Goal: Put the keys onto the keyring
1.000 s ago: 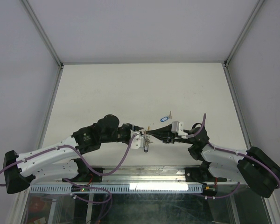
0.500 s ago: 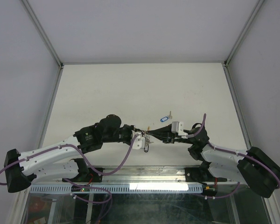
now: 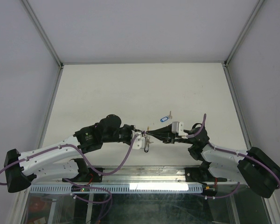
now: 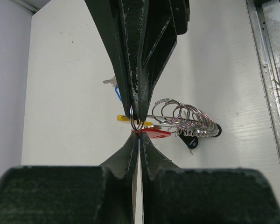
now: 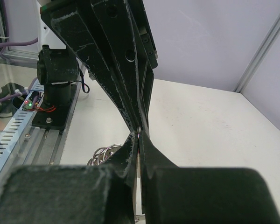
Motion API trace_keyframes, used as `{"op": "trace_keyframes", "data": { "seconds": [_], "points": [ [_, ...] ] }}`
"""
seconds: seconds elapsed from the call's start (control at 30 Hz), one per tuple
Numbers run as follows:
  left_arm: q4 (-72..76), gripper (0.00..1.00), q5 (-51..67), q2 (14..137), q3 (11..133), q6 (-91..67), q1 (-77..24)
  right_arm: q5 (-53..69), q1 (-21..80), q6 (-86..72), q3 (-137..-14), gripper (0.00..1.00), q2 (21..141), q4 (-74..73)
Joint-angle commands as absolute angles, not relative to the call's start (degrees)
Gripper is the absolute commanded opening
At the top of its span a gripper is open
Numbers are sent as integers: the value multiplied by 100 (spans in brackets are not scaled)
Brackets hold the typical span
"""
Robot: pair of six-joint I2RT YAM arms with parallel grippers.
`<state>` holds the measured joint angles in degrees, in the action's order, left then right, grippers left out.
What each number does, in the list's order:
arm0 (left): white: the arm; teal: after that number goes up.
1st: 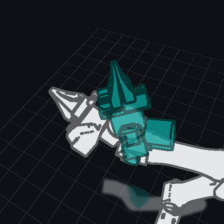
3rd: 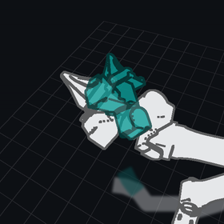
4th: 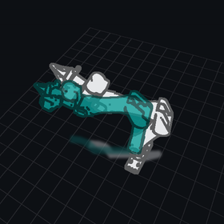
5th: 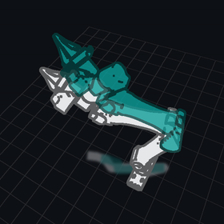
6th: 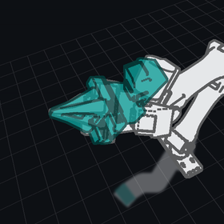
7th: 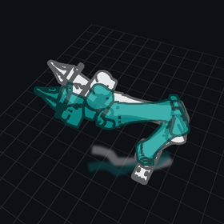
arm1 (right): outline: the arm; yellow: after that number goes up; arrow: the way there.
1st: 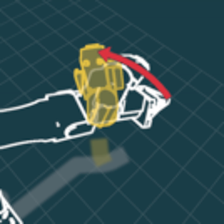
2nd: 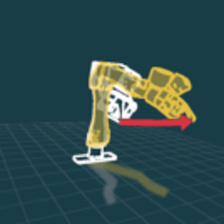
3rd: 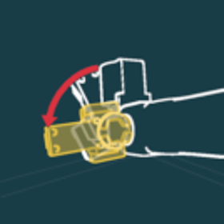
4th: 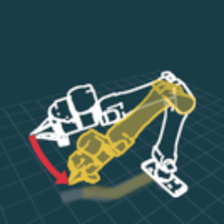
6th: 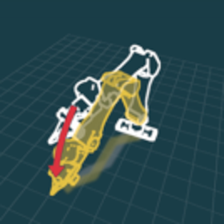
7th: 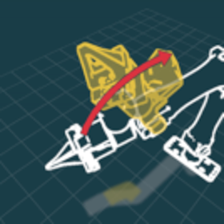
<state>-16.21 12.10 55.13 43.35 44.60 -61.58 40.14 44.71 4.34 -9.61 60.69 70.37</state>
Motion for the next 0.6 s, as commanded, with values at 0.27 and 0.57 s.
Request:
{"op": "trace_keyframes", "data": {
  "seconds": [0.27,0.57],
  "points": [
    [-1181,0,1525,5527,4317,4371,-6214,3972,4447,-73,-1072,0,6300,8419],
    [-1172,13,1471,5476,4295,4261,-6214,3898,4449,-34,-1015,0,6351,8480]
  ]
}}
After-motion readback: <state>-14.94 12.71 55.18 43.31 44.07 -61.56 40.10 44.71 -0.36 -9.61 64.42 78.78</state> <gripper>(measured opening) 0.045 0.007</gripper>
